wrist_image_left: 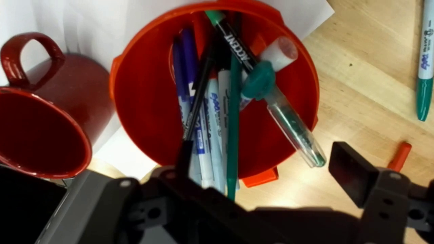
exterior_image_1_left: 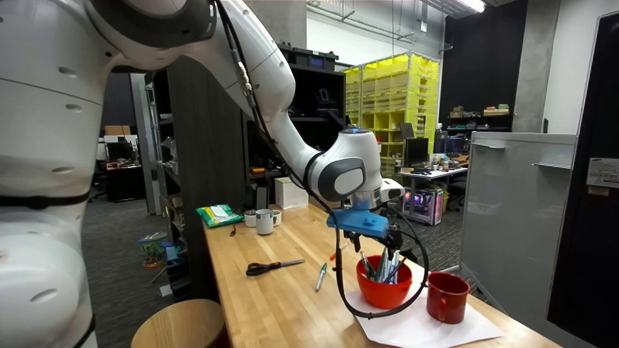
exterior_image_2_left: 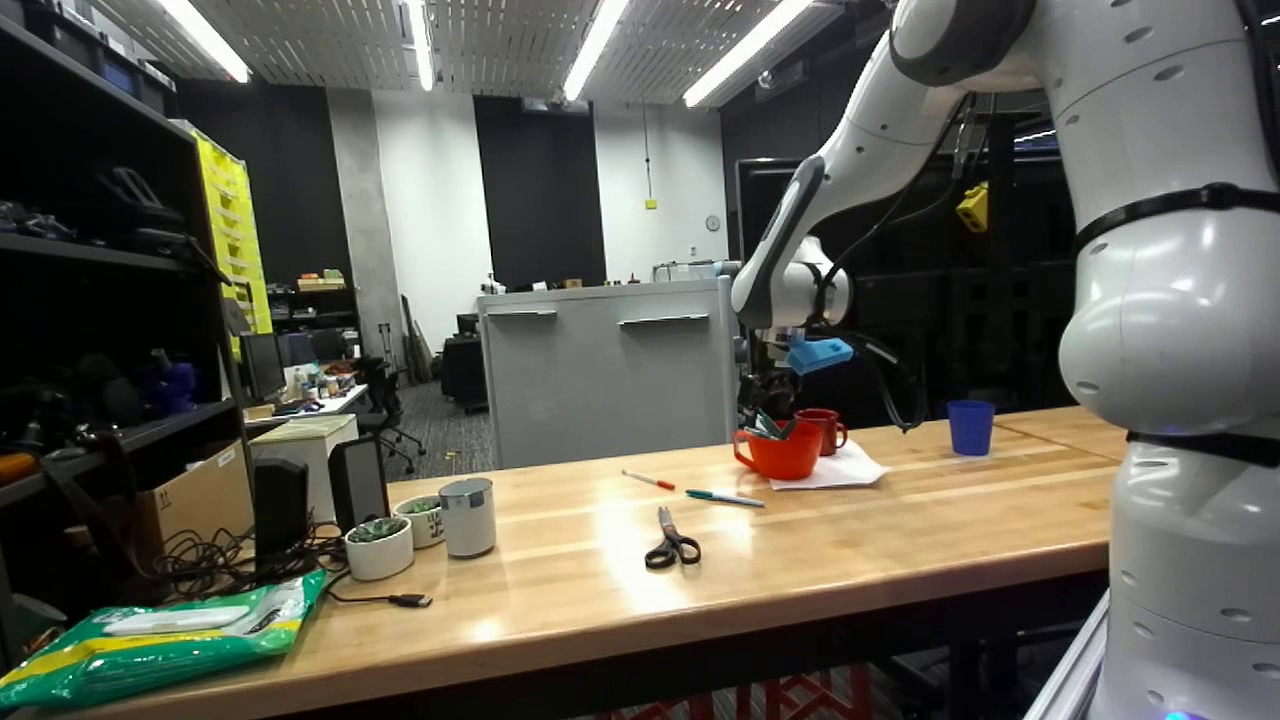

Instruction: Pick up the big red mug with pens and move it to the left

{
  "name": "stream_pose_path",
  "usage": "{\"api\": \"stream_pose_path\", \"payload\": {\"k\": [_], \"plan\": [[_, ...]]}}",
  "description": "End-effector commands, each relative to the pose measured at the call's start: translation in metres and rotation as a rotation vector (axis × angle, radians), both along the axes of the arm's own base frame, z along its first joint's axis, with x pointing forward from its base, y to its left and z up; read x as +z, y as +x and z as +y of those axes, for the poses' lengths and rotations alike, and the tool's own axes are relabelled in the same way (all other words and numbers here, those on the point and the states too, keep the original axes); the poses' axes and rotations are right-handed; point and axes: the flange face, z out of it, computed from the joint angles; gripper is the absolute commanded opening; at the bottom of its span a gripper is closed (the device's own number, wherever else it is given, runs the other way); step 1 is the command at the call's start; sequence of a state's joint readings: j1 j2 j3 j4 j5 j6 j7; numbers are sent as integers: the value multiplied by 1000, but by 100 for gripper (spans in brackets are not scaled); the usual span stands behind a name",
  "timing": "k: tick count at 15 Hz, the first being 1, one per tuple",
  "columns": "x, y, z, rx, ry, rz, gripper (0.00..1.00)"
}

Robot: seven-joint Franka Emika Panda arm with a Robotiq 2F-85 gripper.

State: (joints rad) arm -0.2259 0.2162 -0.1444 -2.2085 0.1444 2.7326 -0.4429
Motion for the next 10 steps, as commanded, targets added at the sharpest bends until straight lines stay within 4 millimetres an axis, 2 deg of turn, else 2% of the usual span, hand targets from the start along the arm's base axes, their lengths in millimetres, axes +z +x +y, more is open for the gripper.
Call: {"api": "stream_pose_path", "payload": {"k": [1,10], "plan": [[-10,9,-5,12,13,20,100],[-32,24,-10,17,25,55,100]]}}
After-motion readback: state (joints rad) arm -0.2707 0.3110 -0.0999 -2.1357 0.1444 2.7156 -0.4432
